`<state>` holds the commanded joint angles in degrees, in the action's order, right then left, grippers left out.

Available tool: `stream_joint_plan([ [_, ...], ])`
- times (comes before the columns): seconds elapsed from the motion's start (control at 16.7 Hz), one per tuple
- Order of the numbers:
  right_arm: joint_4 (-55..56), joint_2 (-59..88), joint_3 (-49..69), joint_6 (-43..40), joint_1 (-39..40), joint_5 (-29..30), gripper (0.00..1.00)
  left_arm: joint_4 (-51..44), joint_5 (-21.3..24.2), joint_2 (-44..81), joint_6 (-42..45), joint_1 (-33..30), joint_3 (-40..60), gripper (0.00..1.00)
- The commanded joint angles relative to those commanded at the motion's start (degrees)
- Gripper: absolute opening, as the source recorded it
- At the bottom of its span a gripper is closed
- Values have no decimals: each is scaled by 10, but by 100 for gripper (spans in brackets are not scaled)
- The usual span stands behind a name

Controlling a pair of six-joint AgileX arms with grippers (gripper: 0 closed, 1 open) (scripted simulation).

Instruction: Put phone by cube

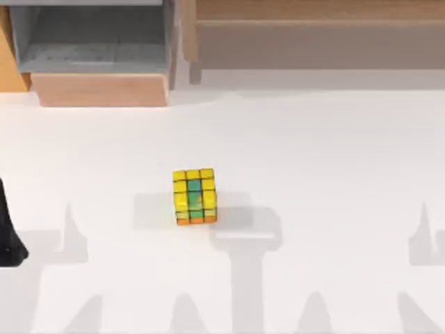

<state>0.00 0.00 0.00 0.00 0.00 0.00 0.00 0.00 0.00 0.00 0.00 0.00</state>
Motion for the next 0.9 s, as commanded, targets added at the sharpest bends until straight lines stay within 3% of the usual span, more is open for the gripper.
stream_joint_plan([
  [0.42, -50, 90, 74, -27, -11, -1, 100, 0, 0, 0, 0, 0, 0, 100],
  [0.9, -242, 506, 338, -121, -49, -6, 100, 0, 0, 0, 0, 0, 0, 100],
])
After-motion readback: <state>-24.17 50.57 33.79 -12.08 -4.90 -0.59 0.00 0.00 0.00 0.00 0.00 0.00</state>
